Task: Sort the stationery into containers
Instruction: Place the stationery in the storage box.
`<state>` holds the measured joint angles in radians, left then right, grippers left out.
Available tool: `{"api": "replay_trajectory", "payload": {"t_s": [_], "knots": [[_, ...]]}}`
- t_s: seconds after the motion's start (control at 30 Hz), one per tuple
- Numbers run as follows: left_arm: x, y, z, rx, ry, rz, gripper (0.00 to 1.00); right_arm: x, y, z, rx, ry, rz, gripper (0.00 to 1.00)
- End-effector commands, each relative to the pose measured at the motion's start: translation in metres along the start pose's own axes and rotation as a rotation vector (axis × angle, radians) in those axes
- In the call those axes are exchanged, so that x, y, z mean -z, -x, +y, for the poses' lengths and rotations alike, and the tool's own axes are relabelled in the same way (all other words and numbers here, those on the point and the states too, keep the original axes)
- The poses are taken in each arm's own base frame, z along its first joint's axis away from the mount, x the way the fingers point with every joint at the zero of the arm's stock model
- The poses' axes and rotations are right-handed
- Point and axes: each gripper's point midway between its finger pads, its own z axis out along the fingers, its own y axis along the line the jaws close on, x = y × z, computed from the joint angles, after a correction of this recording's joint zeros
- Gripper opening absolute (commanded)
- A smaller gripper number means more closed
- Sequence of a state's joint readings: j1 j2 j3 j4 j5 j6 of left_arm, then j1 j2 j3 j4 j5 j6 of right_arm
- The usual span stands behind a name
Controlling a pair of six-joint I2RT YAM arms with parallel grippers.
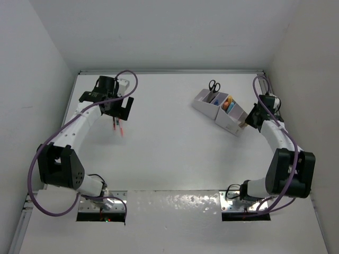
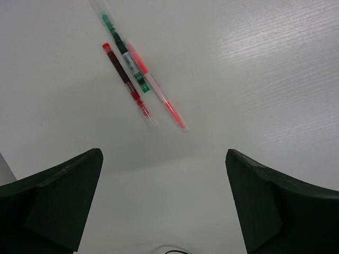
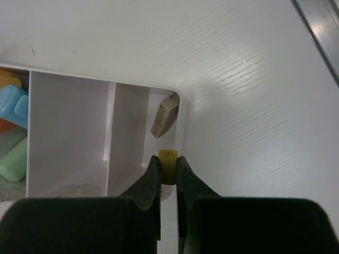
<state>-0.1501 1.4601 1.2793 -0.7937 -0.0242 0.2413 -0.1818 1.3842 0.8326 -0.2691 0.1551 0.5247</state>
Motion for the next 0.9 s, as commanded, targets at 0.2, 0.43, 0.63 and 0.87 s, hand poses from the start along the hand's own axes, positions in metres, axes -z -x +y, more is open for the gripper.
{"api": "replay_trajectory", "payload": {"t_s": [0.2,0.43,0.63,0.87], "knots": [[-0.01,-0.011,0.013,0.042,0.022,-0.016,1.0,-0.011,0.022,0.029,-0.056,0.122,-0.054,0.0],[-0.039,-0.024,0.02,0.053,0.037,0.064,0.92,-0.022,0.017,0.034,-0.046,0.138,-0.011,0.0],[-0.056,-0.028,0.03,0.075,0.066,0.085,0.77,-0.021,0.019,0.038,-0.005,0.155,0.006,0.41],[-0.091,-0.053,0.041,0.09,0.1,0.209,0.45,0.002,0.041,0.045,0.035,0.173,-0.029,0.55]]}}
